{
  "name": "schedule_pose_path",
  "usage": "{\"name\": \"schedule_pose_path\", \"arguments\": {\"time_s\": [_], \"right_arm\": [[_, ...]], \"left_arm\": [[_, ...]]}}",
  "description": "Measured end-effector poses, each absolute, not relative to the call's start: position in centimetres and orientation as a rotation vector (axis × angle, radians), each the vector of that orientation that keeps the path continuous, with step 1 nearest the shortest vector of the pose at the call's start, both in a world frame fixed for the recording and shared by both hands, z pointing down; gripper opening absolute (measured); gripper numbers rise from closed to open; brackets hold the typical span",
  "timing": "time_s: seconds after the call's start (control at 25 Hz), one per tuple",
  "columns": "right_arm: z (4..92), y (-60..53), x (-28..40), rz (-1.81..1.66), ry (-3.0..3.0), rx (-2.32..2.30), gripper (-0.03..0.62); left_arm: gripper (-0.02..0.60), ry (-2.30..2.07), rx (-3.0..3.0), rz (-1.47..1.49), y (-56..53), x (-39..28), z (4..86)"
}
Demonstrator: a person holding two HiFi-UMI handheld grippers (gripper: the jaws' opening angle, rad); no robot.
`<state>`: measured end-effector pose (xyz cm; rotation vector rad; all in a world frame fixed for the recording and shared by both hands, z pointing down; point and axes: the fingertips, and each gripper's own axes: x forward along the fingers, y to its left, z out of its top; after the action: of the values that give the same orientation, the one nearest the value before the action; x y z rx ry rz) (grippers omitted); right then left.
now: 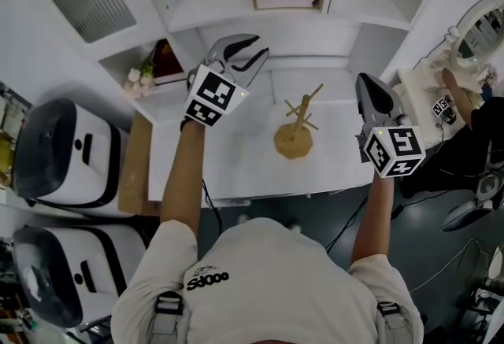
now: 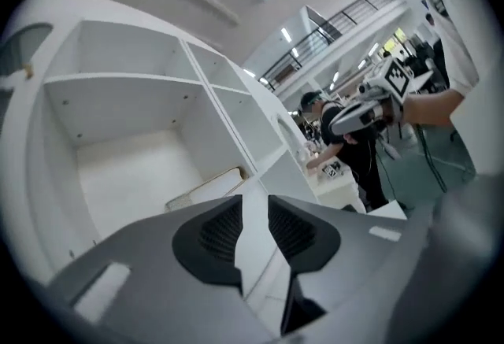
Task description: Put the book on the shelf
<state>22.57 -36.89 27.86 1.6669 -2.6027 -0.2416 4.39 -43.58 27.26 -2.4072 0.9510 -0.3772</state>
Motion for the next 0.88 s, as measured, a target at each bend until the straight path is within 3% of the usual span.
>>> {"name": "schedule_pose_path", "arguments": {"time_s": [0.2, 0.88], "right_arm": [[28.0, -36.6, 20.1, -0.266, -2.609, 1.607, 0.002], [29.9, -34.9, 16.9, -0.289, -2.54, 1.52, 0.0]], "left_arm": [[0.047, 1.073, -2.527, -0.143, -41.4, 1.7, 28.5], [0.017, 1.127, -2.512, -0.096, -38.0, 0.2, 29.6]]}}
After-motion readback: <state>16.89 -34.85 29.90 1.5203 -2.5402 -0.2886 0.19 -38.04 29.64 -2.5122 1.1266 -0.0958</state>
